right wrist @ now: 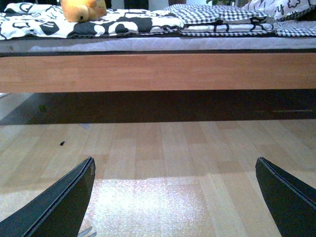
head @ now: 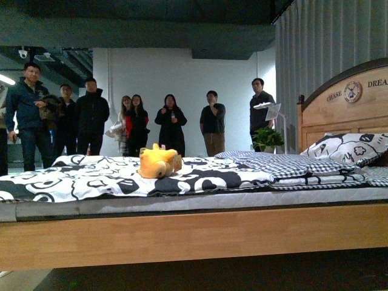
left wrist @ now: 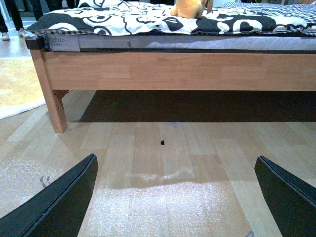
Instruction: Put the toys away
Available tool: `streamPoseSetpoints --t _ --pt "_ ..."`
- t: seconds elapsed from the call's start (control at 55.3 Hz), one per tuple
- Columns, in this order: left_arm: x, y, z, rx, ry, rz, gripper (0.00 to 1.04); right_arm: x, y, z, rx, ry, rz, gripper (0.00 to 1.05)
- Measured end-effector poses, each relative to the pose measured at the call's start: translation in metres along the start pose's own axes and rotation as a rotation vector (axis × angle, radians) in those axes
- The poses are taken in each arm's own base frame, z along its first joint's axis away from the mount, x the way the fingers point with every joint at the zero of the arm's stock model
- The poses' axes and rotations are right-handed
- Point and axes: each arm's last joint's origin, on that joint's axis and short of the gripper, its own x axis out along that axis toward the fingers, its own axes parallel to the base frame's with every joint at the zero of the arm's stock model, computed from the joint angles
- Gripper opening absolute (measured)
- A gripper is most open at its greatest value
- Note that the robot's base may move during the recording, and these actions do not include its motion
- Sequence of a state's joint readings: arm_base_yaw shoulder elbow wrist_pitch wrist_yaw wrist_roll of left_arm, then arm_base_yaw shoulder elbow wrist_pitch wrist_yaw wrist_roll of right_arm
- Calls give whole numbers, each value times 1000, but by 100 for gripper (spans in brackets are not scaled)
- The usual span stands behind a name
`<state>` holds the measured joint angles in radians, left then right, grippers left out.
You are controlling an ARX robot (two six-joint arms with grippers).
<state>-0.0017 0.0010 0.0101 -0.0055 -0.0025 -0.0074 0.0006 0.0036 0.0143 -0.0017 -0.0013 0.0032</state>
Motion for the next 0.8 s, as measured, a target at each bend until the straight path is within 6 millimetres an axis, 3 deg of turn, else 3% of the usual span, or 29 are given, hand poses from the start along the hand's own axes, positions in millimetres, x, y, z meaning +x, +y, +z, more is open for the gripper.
streamPoseSetpoints --t 0.796 --pt "0 0 0 0 0 0 98 0 0 0 0 0 0 98"
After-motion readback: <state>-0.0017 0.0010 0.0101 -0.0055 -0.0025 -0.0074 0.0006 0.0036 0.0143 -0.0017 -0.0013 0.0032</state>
